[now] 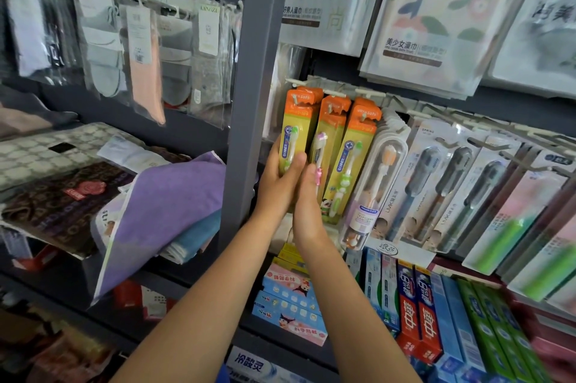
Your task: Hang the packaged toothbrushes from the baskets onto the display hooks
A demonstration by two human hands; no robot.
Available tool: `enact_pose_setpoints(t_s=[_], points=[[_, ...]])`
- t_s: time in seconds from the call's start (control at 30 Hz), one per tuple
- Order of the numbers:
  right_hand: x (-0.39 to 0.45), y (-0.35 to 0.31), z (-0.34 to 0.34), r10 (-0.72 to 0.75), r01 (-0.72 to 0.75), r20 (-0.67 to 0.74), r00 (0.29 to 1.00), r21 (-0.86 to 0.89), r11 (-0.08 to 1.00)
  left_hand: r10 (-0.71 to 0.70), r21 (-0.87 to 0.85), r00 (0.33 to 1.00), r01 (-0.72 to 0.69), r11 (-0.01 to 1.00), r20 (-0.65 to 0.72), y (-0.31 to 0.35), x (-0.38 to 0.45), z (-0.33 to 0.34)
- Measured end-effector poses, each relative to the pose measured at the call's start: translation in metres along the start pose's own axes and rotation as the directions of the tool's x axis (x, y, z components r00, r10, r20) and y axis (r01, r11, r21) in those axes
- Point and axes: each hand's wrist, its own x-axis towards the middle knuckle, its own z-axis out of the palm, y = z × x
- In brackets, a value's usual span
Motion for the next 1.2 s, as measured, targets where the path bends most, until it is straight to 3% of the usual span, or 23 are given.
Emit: enact_pose_setpoints(t_s=[0.17, 0.27, 0.47, 0.63, 0.77, 1.2], points=[[-0.018, 0.000, -0.007, 0.062, -0.064, 0.076, 0.995, 0.029, 0.998, 0.008, -0.026, 1.000, -0.008, 1.000, 0.016, -0.007, -0.005, -0.003], [-0.025, 0.009, -0.007, 0.079, -0.078, 0.056, 0.995, -0.008, 0.997, 0.014, -0.039, 1.000, -0.013, 0.999, 0.025, -0.008, -0.008, -0.005], [-0.047, 0.017, -0.030, 0.204, -0.193, 0.170, 0.964, -0.078, 0.978, 0.012, -0.010, 1.000, -0.012, 1.000, 0.026, -0.012, -0.014, -0.007], [-0.057, 0.025, -0.042, 0.266, -0.263, -0.006, 0.964, -0.161, 0.951, -0.001, 0.064, 1.000, 0.000, 0.998, 0.015, -0.024, -0.024, -0.011], [-0.054, 0.014, -0.042, 0.345, -0.365, -0.165, 0.924, -0.114, 0.924, 0.003, 0.102, 1.000, -0.003, 0.995, 0.009, -0.024, -0.029, -0.011], [-0.047, 0.014, -0.044, 0.410, -0.415, -0.196, 0.891, 0.019, 0.910, -0.026, 0.157, 1.000, 0.024, 0.987, 0.013, -0.032, -0.026, -0.009]])
